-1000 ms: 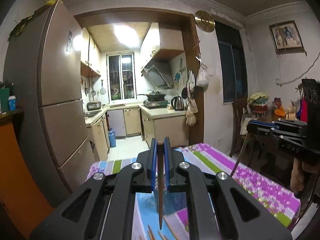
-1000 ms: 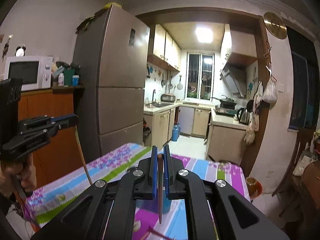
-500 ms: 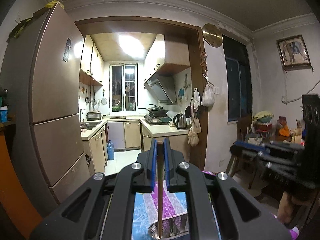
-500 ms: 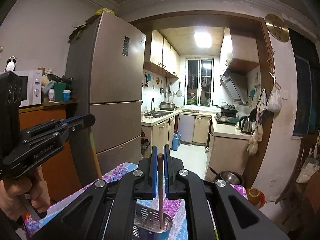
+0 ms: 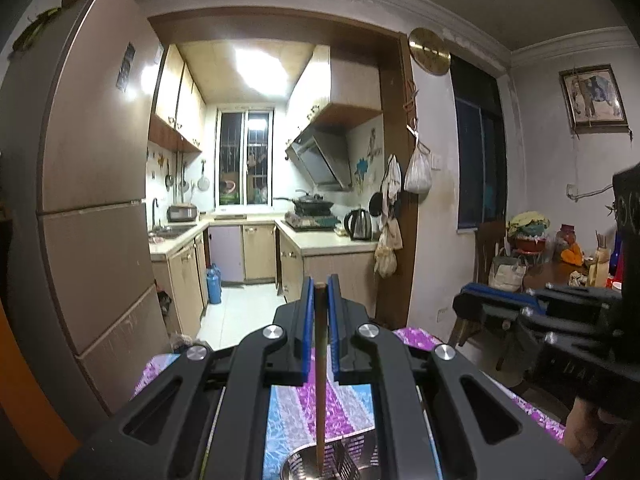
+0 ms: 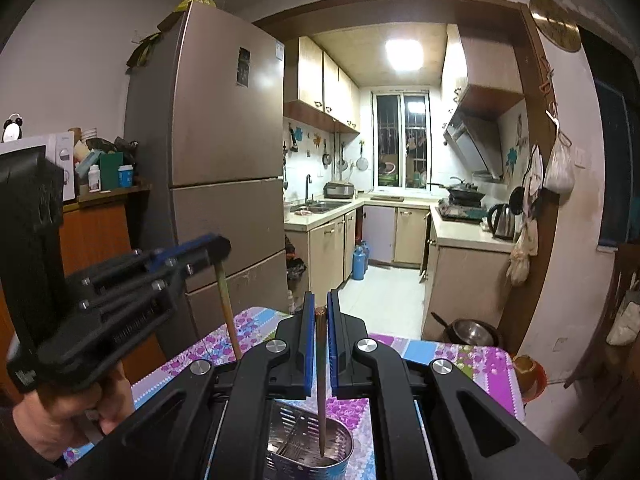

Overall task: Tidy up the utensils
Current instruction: 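Carry the left tool's chopstick into the blue holder while the right tool inserts its own, then open both tools to release the chopsticks and pull back from the holder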

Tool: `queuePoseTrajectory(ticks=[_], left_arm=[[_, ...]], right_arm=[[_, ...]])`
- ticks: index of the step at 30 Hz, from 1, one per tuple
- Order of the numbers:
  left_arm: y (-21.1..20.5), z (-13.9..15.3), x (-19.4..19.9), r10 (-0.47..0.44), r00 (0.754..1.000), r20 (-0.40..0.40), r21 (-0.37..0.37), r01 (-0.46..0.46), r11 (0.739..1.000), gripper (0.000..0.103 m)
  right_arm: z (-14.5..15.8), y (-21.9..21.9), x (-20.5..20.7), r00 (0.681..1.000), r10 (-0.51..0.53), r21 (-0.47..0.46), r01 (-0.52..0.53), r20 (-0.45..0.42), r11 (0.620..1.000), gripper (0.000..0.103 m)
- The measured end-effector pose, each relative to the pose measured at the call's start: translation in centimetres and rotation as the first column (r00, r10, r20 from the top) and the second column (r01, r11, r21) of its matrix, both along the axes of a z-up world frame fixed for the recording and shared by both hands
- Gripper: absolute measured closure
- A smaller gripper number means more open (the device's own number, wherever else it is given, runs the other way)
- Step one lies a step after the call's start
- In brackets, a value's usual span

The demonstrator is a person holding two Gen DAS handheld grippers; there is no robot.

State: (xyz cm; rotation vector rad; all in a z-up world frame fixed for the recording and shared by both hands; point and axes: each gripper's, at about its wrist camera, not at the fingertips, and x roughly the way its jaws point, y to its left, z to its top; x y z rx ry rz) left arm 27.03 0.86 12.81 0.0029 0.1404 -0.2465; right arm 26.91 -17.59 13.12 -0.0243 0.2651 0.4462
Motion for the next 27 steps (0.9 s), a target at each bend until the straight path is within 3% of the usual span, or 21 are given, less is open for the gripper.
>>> queuePoseTrajectory(ticks=[9, 10, 12, 14, 17, 21, 23, 27], left_arm=[[0.4, -2.3, 1.0, 0.004, 0.998, -0.059, -0.003, -0.004, 1.0, 0.095], [0.4, -2.3, 1.1, 0.004, 0.998, -0.064, -0.004, -0.004, 1.0, 0.093], [0.6, -2.3, 0.8, 0.01, 0.998, -0.063, -0.002, -0.01, 1.0, 0.077], [0.7, -2.1, 0.7, 0.014, 0.998, -0.062, -0.003, -0.014, 1.0, 0.07], [1.0, -1.8, -0.2, 0.026, 0.998, -0.056, 0.005, -0.026, 1.0, 0.068], [2.4, -1.2, -4.1, 0.043, 0.998, -0.034, 0.024, -0.043, 0.999, 0.055], [3.2, -1.4, -7.0, 0.047, 0.999, -0.014, 0.056, -0.046, 0.997, 0.048], [6.2, -4.6, -15.3, 0.066, 0.998, 0.011, 0.15, -0.067, 0.986, 0.035]], right_arm=[[-1.4, 0.3, 1.0, 1.0, 0.005, 0.008, -0.005, -0.029, 1.0, 0.096], [-1.5, 0.3, 1.0, 1.0, 0.006, 0.011, -0.006, -0.03, 1.0, 0.096], [-1.6, 0.2, 0.9, 1.0, 0.001, 0.011, -0.001, -0.031, 1.0, 0.095], [-1.6, 0.2, 0.6, 0.999, -0.004, 0.008, 0.005, -0.032, 1.0, 0.095], [-1.2, -0.3, -0.8, 1.0, -0.009, 0.01, 0.009, -0.017, 1.0, 0.092], [-0.3, -1.0, -4.9, 1.0, 0.001, 0.007, -0.001, 0.023, 1.0, 0.079], [-0.4, -1.5, -8.8, 0.998, 0.015, 0.005, -0.015, 0.057, 1.0, 0.066], [-2.9, -2.9, -16.8, 0.994, 0.053, 0.027, -0.056, 0.094, 0.998, 0.058]])
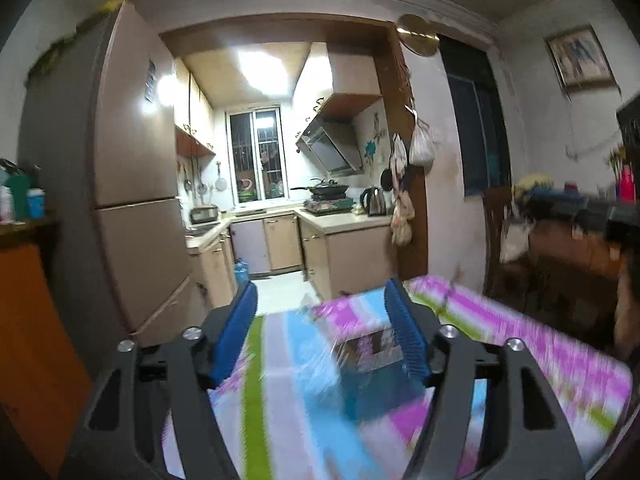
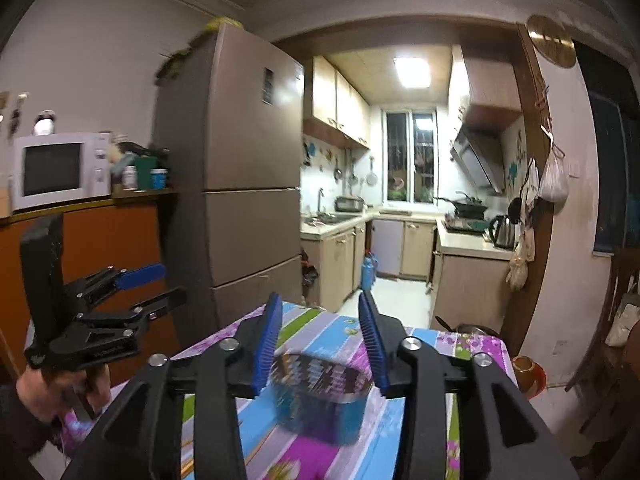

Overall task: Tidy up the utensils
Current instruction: 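Open both tools to release the chopsticks and pull back from the holder, then close the left tool on a chopstick while the right tool grasps another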

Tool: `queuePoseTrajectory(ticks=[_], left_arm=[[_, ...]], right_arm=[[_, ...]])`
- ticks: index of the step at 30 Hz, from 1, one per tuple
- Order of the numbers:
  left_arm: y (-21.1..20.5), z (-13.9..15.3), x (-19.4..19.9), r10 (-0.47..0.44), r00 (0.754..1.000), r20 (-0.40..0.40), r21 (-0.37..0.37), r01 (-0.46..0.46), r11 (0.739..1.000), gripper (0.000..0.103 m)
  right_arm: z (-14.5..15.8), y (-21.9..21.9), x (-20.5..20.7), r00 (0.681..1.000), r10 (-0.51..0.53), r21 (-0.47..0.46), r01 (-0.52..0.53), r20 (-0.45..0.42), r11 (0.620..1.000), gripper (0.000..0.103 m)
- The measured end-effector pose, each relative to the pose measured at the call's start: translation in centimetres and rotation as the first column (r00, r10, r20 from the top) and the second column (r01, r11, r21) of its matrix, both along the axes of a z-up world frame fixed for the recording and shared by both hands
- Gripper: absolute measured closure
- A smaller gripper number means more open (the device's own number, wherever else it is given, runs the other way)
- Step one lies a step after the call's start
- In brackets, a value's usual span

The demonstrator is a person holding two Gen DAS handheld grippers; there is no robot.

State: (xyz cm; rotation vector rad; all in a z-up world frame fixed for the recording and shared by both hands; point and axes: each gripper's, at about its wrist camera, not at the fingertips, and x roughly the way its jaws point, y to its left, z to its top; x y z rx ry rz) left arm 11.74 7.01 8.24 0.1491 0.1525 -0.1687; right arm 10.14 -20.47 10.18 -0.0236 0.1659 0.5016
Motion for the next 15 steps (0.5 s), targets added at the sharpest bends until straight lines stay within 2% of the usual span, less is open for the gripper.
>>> queuePoseTrajectory(ticks=[3, 6, 9, 11, 13, 15], left_arm=[[2.4, -4.0, -4.8, 0.04, 0.999, -0.035, 0.035, -0.039, 0.999, 0.035], [4.8, -8.7, -8.9, 0.086, 0.993, -0.086, 0.028, -0.084, 0.996, 0.035], [7.1, -13.4, -11.2, 0.125, 0.975, -0.183, -0.03, -0.133, 0.991, 0.035], [7.8, -16.0, -12.1, 0.137, 0.964, -0.229, -0.038, -0.149, 0.988, 0.035], [7.7, -17.6, -12.5, 0.129, 0.959, -0.254, -0.036, -0.143, 0.989, 0.035], [7.4, -18.7, -13.1, 0.114, 0.958, -0.264, -0.029, -0.125, 0.992, 0.035]], right_arm=[[-4.4, -0.8, -5.5, 1.0, -0.008, 0.038, 0.009, -0.028, 0.999, 0.058], [-10.6, -0.4, -9.6, 0.992, -0.037, 0.045, 0.043, -0.122, 0.998, 0.058], [-17.0, 1.0, -12.8, 0.967, -0.066, 0.028, 0.075, -0.246, 0.997, 0.058], [-19.5, 2.1, -13.9, 0.955, -0.079, 0.001, 0.082, -0.286, 0.997, 0.06], [-21.9, 3.8, -15.0, 0.943, -0.076, -0.029, 0.07, -0.325, 0.997, 0.062], [-23.0, 5.4, -15.5, 0.939, -0.079, -0.058, 0.064, -0.335, 0.996, 0.063]])
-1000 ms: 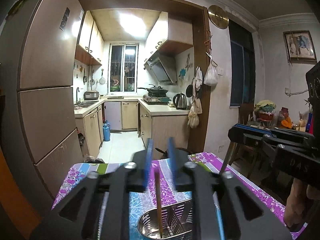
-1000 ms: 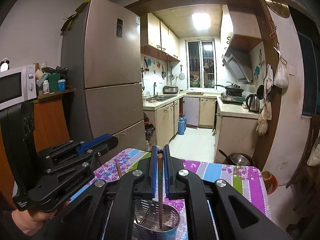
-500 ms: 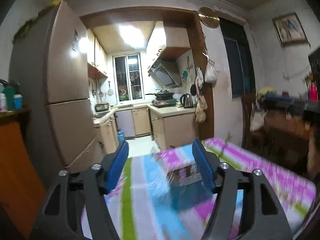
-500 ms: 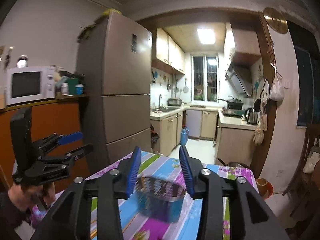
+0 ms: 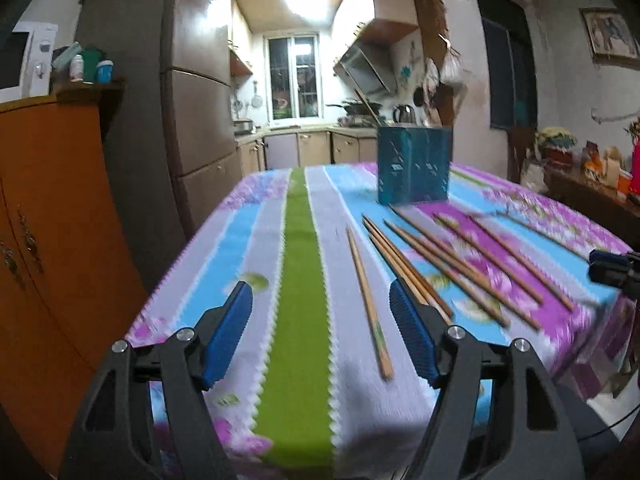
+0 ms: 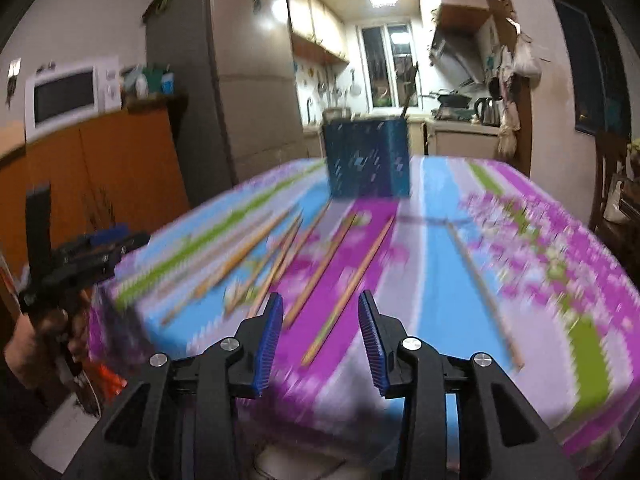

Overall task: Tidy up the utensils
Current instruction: 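Close the left tool on a chopstick while the right tool grasps another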

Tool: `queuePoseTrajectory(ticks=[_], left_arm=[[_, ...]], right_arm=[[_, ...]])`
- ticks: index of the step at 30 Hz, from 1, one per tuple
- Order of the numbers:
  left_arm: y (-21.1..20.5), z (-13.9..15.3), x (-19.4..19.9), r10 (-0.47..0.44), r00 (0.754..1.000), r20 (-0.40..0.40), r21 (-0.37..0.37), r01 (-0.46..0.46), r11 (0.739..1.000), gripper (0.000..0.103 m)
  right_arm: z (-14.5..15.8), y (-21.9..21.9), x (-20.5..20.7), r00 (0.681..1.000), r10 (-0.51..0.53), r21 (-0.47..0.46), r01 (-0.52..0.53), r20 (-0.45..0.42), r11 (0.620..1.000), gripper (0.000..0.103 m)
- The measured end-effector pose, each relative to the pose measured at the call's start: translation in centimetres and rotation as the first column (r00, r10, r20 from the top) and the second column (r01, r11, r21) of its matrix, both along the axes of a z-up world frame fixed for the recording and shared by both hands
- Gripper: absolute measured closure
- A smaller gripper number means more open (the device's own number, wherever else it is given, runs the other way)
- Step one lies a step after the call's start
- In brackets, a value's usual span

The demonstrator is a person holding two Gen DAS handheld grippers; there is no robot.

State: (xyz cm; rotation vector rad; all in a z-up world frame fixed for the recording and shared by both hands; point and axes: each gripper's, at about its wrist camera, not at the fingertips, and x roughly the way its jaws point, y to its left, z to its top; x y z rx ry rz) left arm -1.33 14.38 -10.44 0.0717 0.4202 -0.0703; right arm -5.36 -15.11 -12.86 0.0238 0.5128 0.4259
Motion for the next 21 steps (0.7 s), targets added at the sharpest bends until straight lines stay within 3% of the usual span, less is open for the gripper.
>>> queuePoseTrajectory(ticks=[7, 14, 19, 21], left_arm=[[-0.4, -1.7, -0.4, -0.028, 0.999, -0.016, -0.007, 0.028, 1.0, 0.035], [-1.3, -3.7, -0.7, -0.045, 0.998, -0.033, 0.002, 0.045, 0.999, 0.04], [-2.0, -4.6, -0.8, -0.071, 0.997, -0.037, 0.019, 0.072, 0.997, 0.052], [-2.2, -5.0, -0.8, -0.073, 0.997, -0.039, 0.023, 0.074, 0.997, 0.061]], right_arm=[[0.4, 5.3, -0.5, 0.993, 0.118, -0.049, -0.116, 0.028, 0.992, 0.08], [-1.8, 6.1, 1.7, 0.996, 0.094, -0.079, -0.094, -0.002, 0.992, 0.083], [-2.4, 6.3, 1.4, 0.995, 0.095, -0.101, -0.093, 0.015, 0.99, 0.085], [-2.5, 6.4, 1.2, 0.995, 0.095, -0.11, -0.091, 0.028, 0.99, 0.087]])
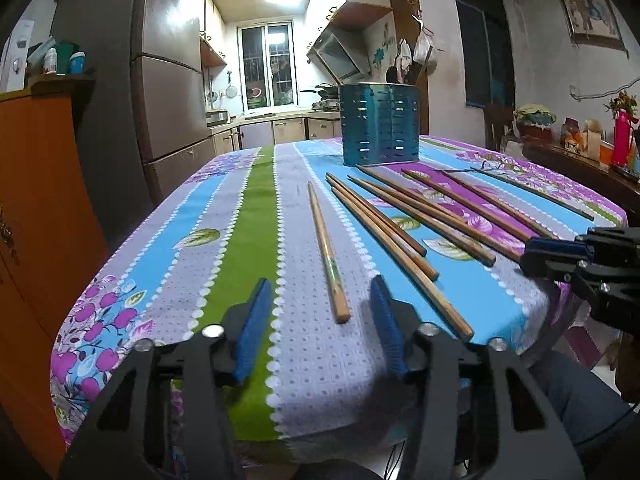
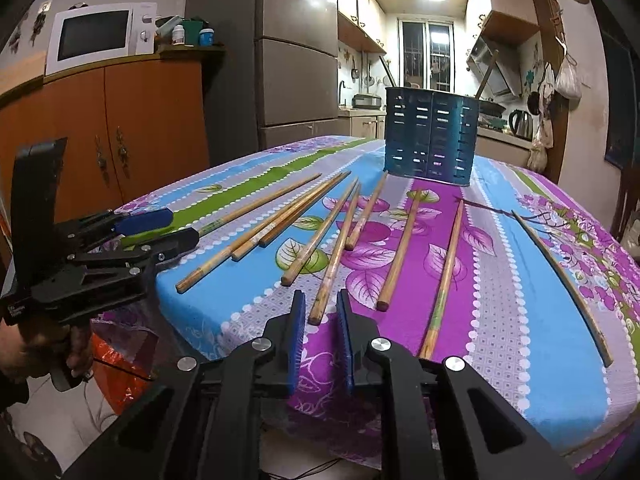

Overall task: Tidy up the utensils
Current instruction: 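Close the left tool on a chopstick while the right tool grasps another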

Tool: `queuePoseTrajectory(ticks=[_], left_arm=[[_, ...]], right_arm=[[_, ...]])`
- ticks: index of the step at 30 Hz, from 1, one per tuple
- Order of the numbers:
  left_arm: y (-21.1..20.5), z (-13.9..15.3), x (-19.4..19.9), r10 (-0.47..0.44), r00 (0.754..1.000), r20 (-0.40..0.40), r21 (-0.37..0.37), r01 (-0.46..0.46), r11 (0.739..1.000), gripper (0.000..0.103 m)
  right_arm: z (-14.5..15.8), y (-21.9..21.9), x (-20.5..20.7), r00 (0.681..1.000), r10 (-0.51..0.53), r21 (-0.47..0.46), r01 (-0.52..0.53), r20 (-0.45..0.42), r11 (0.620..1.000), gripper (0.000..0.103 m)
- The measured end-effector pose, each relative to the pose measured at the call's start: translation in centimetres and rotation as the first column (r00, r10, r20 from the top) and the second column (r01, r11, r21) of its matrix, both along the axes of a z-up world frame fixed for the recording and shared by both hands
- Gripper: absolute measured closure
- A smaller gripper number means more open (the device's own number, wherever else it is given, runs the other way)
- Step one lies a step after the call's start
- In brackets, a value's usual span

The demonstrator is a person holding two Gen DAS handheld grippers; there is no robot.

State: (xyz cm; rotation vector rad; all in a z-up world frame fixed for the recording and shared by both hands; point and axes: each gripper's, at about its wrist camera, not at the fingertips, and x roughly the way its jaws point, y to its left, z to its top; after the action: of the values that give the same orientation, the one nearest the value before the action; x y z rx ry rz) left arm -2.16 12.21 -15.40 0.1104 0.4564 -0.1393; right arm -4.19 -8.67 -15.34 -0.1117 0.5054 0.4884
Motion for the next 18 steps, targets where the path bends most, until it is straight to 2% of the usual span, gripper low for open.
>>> queuePoseTrajectory(ticks=[2, 3, 7, 16, 18], left_arm=[[-0.06, -0.18, -0.12, -0.004, 1.0, 0.004, -0.002, 0.004, 1.0, 0.064], [-0.13, -0.19, -0.12, -0.009, 1.0, 0.004, -0.002, 0.009, 1.0, 0.07], [-0.79, -0.39, -0.23, -0.024, 1.0, 0.02, 0.019, 0.023, 1.0, 0.083], [-0.95, -0.78, -0.6, -0.007, 0.999, 0.054, 0.005, 0.007, 1.0, 0.084], [-0.93, -0.76, -0.62, 0.0, 0.998, 0.057, 0.0, 0.001, 1.0, 0.085]], right_arm=[[-0.08, 0.06, -0.28, 1.0, -0.004, -0.003, 0.004, 0.013, 1.0, 0.087], [-0.14, 0.03, -0.33, 1.0, -0.005, -0.001, 0.005, 0.016, 1.0, 0.087], [-0.3, 0.04, -0.34, 1.0, -0.01, 0.006, 0.01, 0.025, 1.0, 0.088], [-0.59, 0.05, -0.68, 0.999, -0.013, 0.014, 0.012, 0.052, 1.0, 0.088], [-0.66, 0.05, -0.8, 0.998, -0.014, 0.02, 0.013, 0.058, 1.0, 0.094]])
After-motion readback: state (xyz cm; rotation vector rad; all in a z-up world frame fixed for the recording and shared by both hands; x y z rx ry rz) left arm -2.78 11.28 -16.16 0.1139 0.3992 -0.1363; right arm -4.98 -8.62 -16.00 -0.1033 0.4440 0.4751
